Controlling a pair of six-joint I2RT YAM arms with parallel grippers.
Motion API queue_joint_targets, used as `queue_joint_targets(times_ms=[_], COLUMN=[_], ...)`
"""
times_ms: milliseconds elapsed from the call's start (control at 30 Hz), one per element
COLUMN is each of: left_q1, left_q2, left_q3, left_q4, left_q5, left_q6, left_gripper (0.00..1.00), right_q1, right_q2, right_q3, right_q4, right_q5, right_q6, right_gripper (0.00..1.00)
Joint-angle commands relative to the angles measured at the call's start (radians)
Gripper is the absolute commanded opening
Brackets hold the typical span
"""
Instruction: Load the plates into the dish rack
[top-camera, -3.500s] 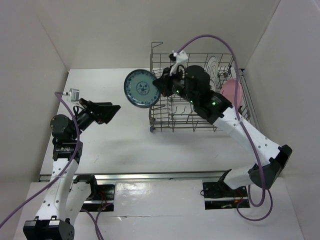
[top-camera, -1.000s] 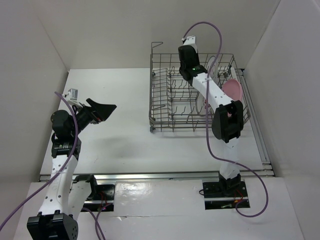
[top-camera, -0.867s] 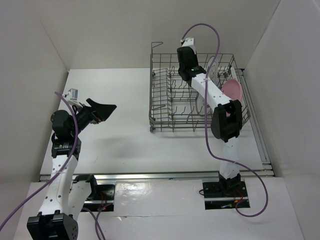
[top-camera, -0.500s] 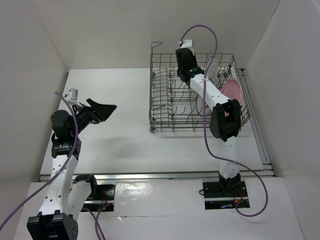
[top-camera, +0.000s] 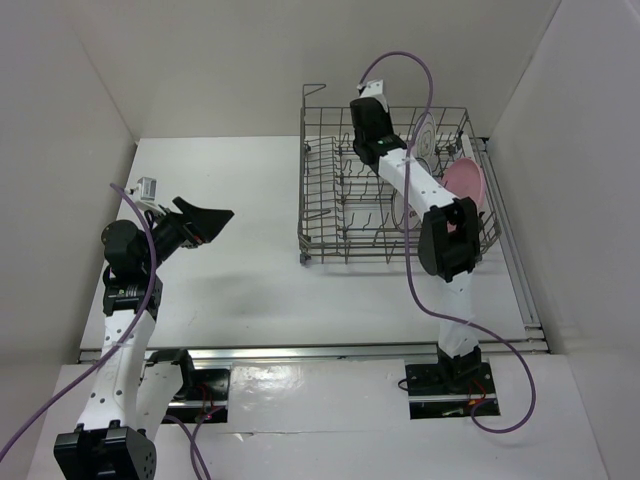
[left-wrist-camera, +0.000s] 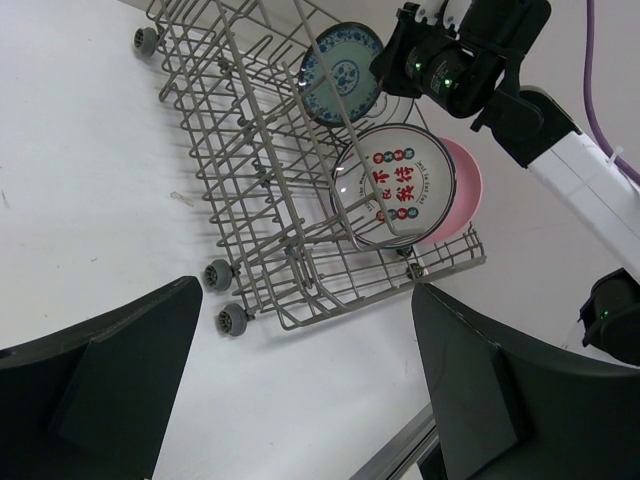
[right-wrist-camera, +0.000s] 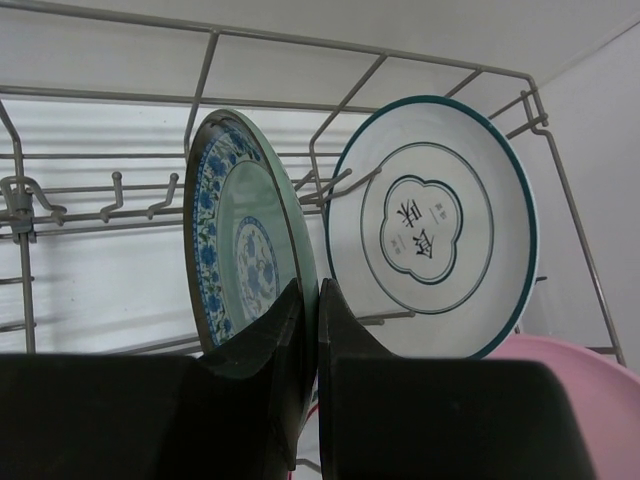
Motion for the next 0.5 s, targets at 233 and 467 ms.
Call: queue_joint_targets(times_ms=[233, 467], left_q1=[0.006, 0.015], left_q2=[-0.004, -0.004], left_q3=[0.012, 0.012], left_q4=[0.059, 0.068], left_q5=[0.030, 0.039], left_q6=[-0.013, -0.022], left_gripper=[1.00, 1.00], right_q1=[0.009, 0.009], right_q2=[0.039, 0.058], right_q3=[0.051, 0.051], right_q4=[0.070, 0.070], right_q5=[0.026, 0.026], right_q6=[-0.005, -0.005], right_gripper=[0.00, 0.14])
